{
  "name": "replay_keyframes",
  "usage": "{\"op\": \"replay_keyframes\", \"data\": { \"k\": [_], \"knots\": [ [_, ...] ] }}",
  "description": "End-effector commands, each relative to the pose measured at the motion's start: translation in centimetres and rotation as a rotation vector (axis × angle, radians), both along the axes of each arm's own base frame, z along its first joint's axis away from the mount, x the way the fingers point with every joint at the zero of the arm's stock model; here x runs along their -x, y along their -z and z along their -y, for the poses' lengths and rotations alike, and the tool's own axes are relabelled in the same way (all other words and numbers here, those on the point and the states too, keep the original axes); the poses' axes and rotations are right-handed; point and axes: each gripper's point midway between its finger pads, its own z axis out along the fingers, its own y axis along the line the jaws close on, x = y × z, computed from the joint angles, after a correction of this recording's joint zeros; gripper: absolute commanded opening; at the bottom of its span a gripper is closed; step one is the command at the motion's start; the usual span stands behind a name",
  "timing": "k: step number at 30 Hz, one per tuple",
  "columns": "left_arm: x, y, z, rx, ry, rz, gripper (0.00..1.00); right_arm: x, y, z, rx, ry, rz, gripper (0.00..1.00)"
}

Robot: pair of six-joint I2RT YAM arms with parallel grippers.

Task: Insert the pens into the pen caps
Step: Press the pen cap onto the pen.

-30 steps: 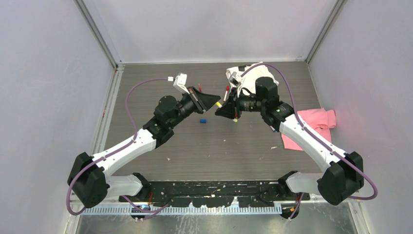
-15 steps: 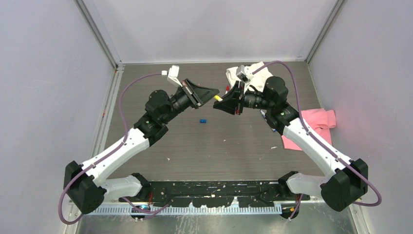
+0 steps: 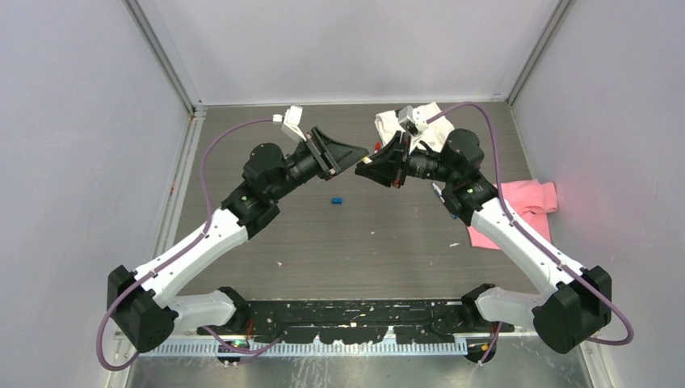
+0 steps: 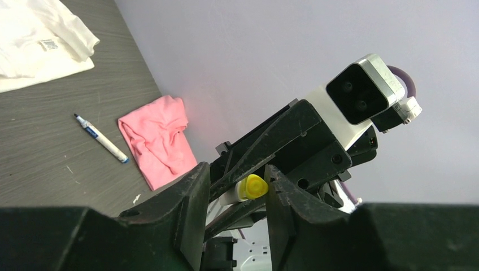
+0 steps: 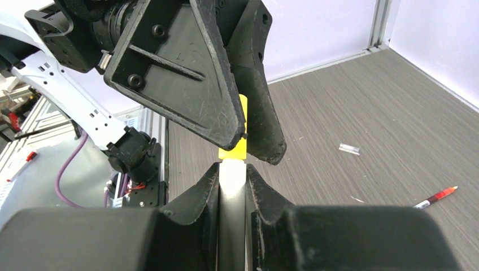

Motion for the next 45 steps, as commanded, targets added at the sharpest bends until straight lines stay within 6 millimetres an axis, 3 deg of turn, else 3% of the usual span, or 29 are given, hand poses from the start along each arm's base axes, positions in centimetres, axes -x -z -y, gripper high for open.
{"op": "replay_keyframes", "data": {
  "k": [1, 13, 22, 33, 45],
  "knots": [
    [-0.1, 0.7, 0.2, -0.055, 0.015, -0.027, 0.42, 1.1, -5.6, 0.9, -0.110, 0.018, 0.192, 0.01],
    [1.0, 0.0, 0.6, -0.122, 0.089, 0.000, 0.46, 0.7, -5.2, 1.0, -0.100, 0.041, 0.182, 0.01],
    [1.2, 0.1, 1.4, -0.136, 0.125, -0.013, 0.35, 0.6, -4.7, 0.8, -0.075, 0.039, 0.183, 0.01],
    [1.5, 1.7, 2.0, -0.206, 0.148, -0.041, 0.30, 0.0, -4.0, 0.7, -0.040, 0.061, 0.188, 0.01],
    [1.9, 2.3, 2.3, -0.279, 0.154, 0.019, 0.33, -0.2, -3.7, 0.5, -0.022, 0.066, 0.180, 0.01]
  ]
}}
